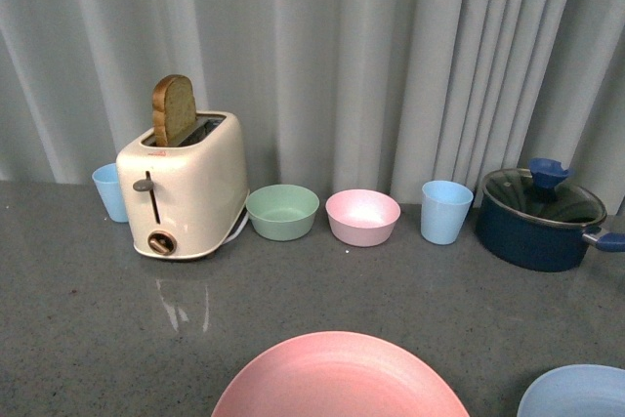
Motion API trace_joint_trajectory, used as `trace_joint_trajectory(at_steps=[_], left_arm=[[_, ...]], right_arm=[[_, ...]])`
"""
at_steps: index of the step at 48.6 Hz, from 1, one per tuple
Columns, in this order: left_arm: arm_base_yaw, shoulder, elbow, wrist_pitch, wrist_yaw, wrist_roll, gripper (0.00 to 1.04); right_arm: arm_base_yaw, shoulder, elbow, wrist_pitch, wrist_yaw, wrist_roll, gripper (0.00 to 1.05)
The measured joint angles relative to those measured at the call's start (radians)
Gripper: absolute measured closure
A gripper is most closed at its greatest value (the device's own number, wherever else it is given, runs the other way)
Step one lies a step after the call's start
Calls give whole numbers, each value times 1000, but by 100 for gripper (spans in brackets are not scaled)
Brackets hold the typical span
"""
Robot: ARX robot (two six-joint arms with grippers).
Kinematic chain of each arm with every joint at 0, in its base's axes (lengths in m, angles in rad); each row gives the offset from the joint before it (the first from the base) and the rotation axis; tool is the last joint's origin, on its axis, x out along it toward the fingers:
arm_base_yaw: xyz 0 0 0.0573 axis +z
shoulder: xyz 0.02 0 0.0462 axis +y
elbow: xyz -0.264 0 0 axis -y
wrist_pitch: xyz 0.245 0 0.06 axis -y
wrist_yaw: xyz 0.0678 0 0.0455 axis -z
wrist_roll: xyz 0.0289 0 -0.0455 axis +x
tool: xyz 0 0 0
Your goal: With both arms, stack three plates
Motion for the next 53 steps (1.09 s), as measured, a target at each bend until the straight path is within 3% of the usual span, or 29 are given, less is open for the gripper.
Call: trace_joint_trajectory(at_steps=[8,13,17,24,32,53], left_arm=[[0,0,0,0,1,0,7],[0,-1,0,0,0,0,7],[0,-1,0,0,-1,0,7],[0,-1,0,0,1,1,7],[0,-1,0,0,-1,1,7],[0,-1,0,0,0,1,7]], right_arm=[[-327,477,166,186,-307,20,7],[-464,748,266,233,-294,-99,7],[-521,957,306,217,-229,-216,7],[-538,1139,290,236,-180,-359,7],[-523,1316,302,376,-158,-444,7],[-401,1580,438,447,-48,-430,7]])
